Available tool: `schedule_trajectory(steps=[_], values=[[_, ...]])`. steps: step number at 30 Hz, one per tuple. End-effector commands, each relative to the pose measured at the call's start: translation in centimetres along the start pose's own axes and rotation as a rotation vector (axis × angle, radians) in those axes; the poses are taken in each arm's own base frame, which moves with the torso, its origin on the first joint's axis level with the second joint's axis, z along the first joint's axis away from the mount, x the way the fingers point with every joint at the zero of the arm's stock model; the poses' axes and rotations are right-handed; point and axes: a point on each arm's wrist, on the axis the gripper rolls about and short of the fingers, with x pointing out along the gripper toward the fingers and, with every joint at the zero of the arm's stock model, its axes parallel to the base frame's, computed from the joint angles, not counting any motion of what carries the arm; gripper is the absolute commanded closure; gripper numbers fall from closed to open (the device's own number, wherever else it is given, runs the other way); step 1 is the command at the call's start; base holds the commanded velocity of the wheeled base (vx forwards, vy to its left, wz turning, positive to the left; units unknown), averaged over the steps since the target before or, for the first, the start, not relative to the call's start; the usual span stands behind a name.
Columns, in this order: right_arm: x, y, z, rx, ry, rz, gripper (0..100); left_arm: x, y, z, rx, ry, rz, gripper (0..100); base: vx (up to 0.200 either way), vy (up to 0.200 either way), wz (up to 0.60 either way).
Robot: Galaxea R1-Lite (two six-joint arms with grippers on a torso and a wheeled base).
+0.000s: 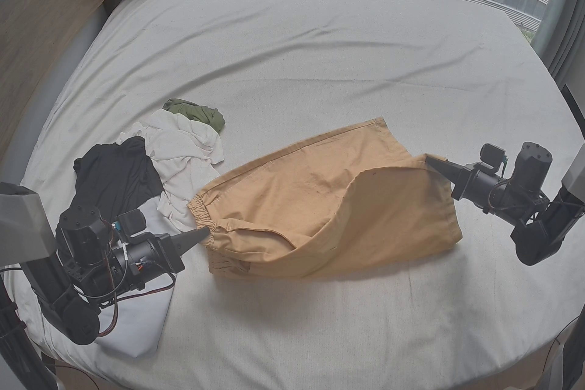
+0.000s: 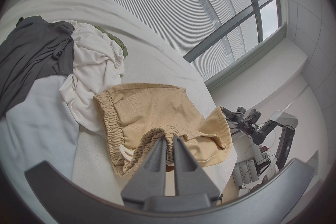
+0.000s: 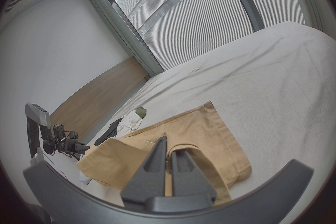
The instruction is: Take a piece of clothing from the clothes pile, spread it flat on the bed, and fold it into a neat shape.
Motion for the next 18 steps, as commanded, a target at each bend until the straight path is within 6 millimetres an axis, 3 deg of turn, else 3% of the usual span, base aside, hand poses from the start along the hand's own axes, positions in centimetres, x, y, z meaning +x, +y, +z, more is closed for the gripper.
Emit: schedule_trajectory(steps=[1, 18], values=[[0.9, -0.5, 0.8, -0.02, -0.029, 0.008, 100, 0.1, 0.0, 0.1, 0.001, -0.006, -0.003, 100, 0.0, 0.0, 0.0], [3.5, -1.3, 2.2, -0.033, -0.045, 0.018, 100, 0.0, 1.0, 0.2, -0.012, -0.012, 0.032, 100, 0.0, 0.0, 0.0]])
